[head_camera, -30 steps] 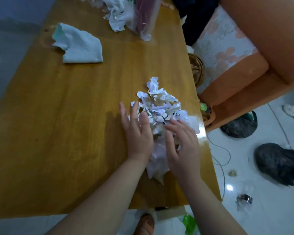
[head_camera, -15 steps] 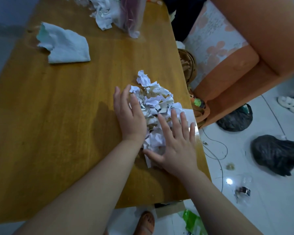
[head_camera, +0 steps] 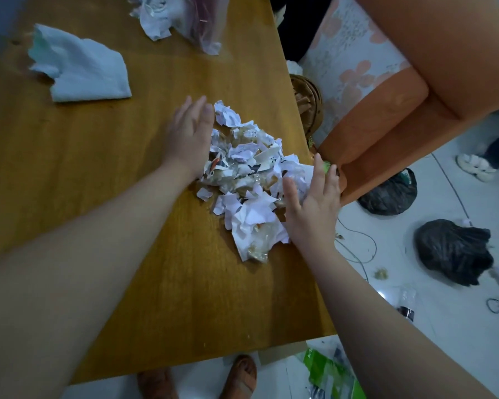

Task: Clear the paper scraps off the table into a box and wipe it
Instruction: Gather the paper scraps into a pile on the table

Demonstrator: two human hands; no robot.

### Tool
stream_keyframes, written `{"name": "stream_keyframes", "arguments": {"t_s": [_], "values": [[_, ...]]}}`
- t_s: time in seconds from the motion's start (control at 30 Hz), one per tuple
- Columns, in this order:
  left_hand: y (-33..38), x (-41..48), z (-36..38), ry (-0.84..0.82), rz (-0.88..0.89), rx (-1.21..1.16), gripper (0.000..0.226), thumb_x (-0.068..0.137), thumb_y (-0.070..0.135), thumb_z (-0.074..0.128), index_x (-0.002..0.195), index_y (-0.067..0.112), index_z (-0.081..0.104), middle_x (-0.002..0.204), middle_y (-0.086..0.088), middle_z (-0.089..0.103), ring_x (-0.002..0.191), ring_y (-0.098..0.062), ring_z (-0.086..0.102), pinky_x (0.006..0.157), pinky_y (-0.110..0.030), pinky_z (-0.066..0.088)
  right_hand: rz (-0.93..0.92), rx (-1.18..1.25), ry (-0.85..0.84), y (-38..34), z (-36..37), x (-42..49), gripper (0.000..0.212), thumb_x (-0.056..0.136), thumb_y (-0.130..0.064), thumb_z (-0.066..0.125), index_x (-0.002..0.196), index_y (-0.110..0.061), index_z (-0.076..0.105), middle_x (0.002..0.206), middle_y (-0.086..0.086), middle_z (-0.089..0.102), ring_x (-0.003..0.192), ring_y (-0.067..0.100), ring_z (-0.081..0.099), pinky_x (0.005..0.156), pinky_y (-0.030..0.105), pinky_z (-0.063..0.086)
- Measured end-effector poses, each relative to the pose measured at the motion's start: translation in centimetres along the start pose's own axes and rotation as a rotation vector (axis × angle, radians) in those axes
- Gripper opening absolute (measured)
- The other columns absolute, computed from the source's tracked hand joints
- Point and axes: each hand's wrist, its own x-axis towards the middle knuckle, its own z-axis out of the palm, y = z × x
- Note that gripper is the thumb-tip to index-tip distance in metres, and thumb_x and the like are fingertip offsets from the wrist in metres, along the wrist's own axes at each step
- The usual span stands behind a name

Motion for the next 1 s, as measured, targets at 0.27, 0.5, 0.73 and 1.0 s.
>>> {"name": "stream_keyframes", "arguments": {"t_s": [0.27, 0.5, 0.73, 1.0], "values": [[0.6, 4.4, 0.7, -0.397, -0.089, 0.142, 0.091, 0.072, 0.083, 0.008, 0.143, 0.032, 0.033, 0.152, -0.001, 0.033, 0.142, -0.025, 0.025, 0.116, -0.048, 0.018, -0.075, 0.093, 0.008, 0.2, 0.4, 0.1, 0.073, 0.084, -0.069, 0.029, 0.145, -0.029, 0.025, 0.151, -0.003, 0.033, 0.14, 0.013, 0.029, 0.114, 0.038, 0.03], [2.7, 4.0, 3.0, -0.419, -0.055, -0.192, 0.061, 0.096, 0.055, 0.016, 0.127, 0.017, 0.054, 0.109, -0.009, 0.064, 0.116, -0.023, 0.054, 0.106, -0.04, 0.035, -0.069, 0.147, 0.005, 0.0, 0.0, -0.1, 0.075, 0.079, -0.068, 0.035, 0.143, -0.029, 0.029, 0.146, -0.008, 0.039, 0.133, 0.009, 0.036, 0.106, 0.027, 0.032], [3.2, 3.8, 2.7, -0.265, 0.095, -0.027, 0.045, 0.098, 0.043, 0.035, 0.115, 0.012, 0.063, 0.129, -0.007, 0.051, 0.12, -0.018, 0.045, 0.103, -0.031, 0.032, -0.082, 0.092, -0.01, -0.2, 0.3, 0.1, 0.077, 0.078, -0.069, 0.037, 0.142, -0.027, 0.029, 0.147, -0.006, 0.039, 0.135, 0.011, 0.035, 0.11, 0.035, 0.034], [7.1, -0.7, 3.0, -0.042, 0.258, 0.013, 0.022, 0.091, 0.02, 0.048, 0.101, 0.016, 0.068, 0.117, -0.001, 0.056, 0.112, -0.013, 0.048, 0.093, -0.02, 0.033, -0.063, 0.167, 0.001, 0.0, -0.1, -0.1, 0.075, 0.077, -0.069, 0.038, 0.14, -0.028, 0.033, 0.141, -0.006, 0.043, 0.131, 0.009, 0.038, 0.099, 0.024, 0.033]]}}
